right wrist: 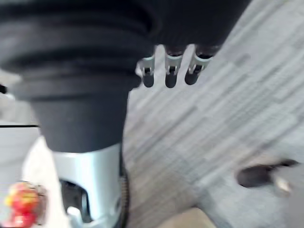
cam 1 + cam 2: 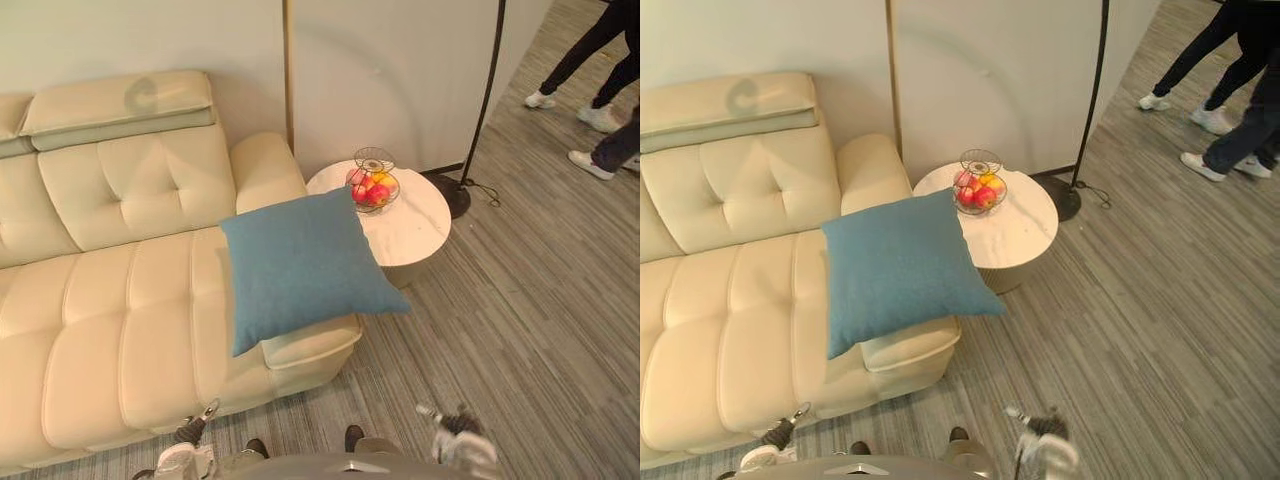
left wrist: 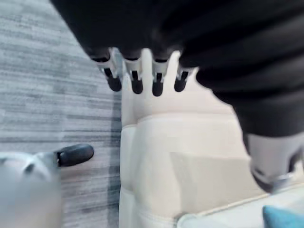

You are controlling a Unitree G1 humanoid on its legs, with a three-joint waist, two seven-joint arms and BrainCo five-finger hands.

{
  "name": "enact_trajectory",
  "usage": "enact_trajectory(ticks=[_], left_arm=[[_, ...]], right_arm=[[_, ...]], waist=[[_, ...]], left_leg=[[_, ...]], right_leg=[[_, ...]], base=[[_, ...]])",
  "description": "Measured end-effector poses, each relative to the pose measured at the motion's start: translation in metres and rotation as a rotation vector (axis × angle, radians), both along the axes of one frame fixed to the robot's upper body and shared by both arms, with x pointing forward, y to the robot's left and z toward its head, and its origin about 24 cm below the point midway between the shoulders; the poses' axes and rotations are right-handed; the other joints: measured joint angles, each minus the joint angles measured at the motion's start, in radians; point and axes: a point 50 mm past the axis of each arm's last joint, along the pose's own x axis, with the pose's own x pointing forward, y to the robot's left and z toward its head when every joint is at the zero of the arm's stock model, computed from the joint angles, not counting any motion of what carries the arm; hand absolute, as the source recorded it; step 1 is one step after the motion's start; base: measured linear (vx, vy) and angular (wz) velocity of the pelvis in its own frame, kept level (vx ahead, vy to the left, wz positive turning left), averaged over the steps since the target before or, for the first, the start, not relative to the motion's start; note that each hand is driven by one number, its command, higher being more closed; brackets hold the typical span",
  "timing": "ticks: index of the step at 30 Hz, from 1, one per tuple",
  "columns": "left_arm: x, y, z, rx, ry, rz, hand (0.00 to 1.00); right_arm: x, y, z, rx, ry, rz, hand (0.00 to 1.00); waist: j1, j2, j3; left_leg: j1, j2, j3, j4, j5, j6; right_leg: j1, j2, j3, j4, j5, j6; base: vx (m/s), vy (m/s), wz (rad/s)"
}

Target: Pick up cushions and gather them together orderly.

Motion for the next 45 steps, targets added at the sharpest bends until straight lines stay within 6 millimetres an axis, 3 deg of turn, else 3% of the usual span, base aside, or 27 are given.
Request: enact_trajectory(ticks=[1,3,6,9,15,21,24,30,33,37,45], left_arm=[[0.001,0.004,0.002,0.013,-0.011,0.001,0.00],[0.011,0.027,0.015,0.086,-0.068,0.006,0.00],[0.020,0.043,0.028,0.150,-0.137,0.038,0.00],[0.042,0.053,0.052,0.210,-0.281,0.031,0.00],[0.074,0.058,0.087,0.273,-0.475,0.024,0.00],[0.100,0.052,0.113,0.269,-0.630,0.021,0.00],[0.118,0.041,0.128,0.248,-0.724,-0.009,0.00],[0.168,-0.014,0.151,0.134,-0.864,-0.179,0.00],[0.192,-0.036,0.164,0.108,-0.907,-0.261,0.00],[0.212,-0.050,0.174,0.098,-0.923,-0.313,0.00],[0.247,-0.060,0.200,0.141,-0.949,-0.334,0.00]], right_arm=[[0.004,-0.005,0.007,-0.032,-0.022,0.007,0.00],[0.023,-0.023,0.040,-0.169,-0.122,0.058,0.00],[0.038,-0.026,0.061,-0.236,-0.202,0.093,0.00],[0.065,-0.028,0.093,-0.312,-0.329,0.135,0.00],[0.097,-0.020,0.140,-0.430,-0.486,0.254,0.00],[0.121,0.004,0.167,-0.478,-0.597,0.364,0.00],[0.137,0.019,0.182,-0.485,-0.661,0.428,0.00],[0.175,0.068,0.215,-0.423,-0.815,0.577,0.00],[0.193,0.080,0.221,-0.381,-0.819,0.610,0.00],[0.208,0.089,0.227,-0.336,-0.824,0.619,0.00],[0.239,0.096,0.272,-0.299,-0.906,0.552,0.00]], waist=[[0.000,0.000,-0.001],[0.000,-0.006,-0.014],[0.002,-0.012,-0.034],[0.006,-0.012,-0.036],[0.011,-0.007,-0.034],[0.016,-0.004,-0.018],[0.014,0.000,0.010],[0.015,0.015,0.059],[0.014,0.017,0.099],[0.013,0.019,0.125],[0.016,0.023,0.210]], left_leg=[[-0.002,-0.001,-0.002,0.000,0.000,0.001],[-0.016,-0.007,-0.008,0.000,0.000,0.000],[-0.034,-0.013,-0.016,0.006,0.005,0.003],[-0.056,-0.023,-0.032,0.007,0.013,0.015],[-0.098,-0.026,-0.082,0.007,0.016,0.021],[-0.145,-0.026,-0.094,0.020,0.020,0.028],[-0.182,-0.026,-0.106,0.042,0.019,0.032],[-0.281,-0.027,-0.115,0.076,0.031,0.050],[-0.314,-0.029,-0.123,0.084,0.043,0.057],[-0.381,-0.028,-0.138,0.100,0.058,0.064],[-0.469,-0.018,-0.143,0.130,0.085,0.072]], right_leg=[[-0.001,0.000,0.003,-0.002,0.000,0.000],[-0.006,-0.002,0.008,-0.016,0.009,0.003],[-0.020,-0.004,0.007,-0.026,0.027,0.010],[-0.032,-0.010,0.007,-0.047,0.049,0.016],[-0.063,-0.012,-0.007,-0.051,0.053,0.014],[-0.092,-0.017,-0.015,-0.053,0.064,0.014],[-0.110,-0.021,-0.022,-0.057,0.075,0.014],[-0.188,-0.028,-0.028,-0.058,0.105,0.013],[-0.211,-0.031,-0.035,-0.061,0.121,0.010],[-0.264,-0.033,-0.048,-0.056,0.137,0.005],[-0.351,-0.032,-0.047,-0.024,0.161,0.002]], base=[[-0.02,0.014,0.05],[0.00,0.013,0.05],[0.04,0.018,0.03],[0.05,0.015,-0.04],[0.00,-0.006,0.06],[-0.01,-0.002,0.06],[-0.04,-0.004,0.10],[-0.06,0.004,0.06],[-0.05,0.008,0.10],[-0.06,0.005,0.13],[-0.07,-0.007,0.02]])
